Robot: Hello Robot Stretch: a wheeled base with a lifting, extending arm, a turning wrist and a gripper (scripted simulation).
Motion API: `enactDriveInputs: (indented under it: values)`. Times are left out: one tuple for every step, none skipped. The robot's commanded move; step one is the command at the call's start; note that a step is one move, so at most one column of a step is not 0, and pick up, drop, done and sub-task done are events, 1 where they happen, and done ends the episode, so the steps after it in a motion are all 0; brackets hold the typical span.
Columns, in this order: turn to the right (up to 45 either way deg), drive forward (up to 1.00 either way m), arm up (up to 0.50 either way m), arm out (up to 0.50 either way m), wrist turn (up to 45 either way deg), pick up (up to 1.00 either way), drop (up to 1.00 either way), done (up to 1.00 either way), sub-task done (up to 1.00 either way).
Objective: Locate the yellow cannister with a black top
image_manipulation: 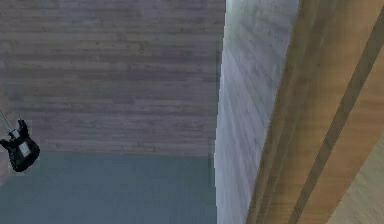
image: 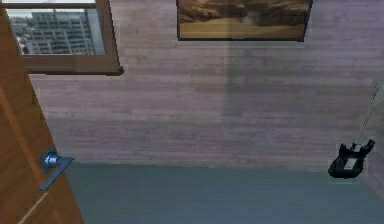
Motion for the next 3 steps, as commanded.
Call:
enactDriveInputs:
  values:
    - [45.0,0.0,0.0,0.0,0.0,0.0,0.0,0.0,0.0]
    - [-45.0,0.0,0.0,0.0,0.0,0.0,0.0,0.0,0.0]
    - [-6.0,0.0,0.0,0.0,0.0,0.0,0.0,0.0,0.0]
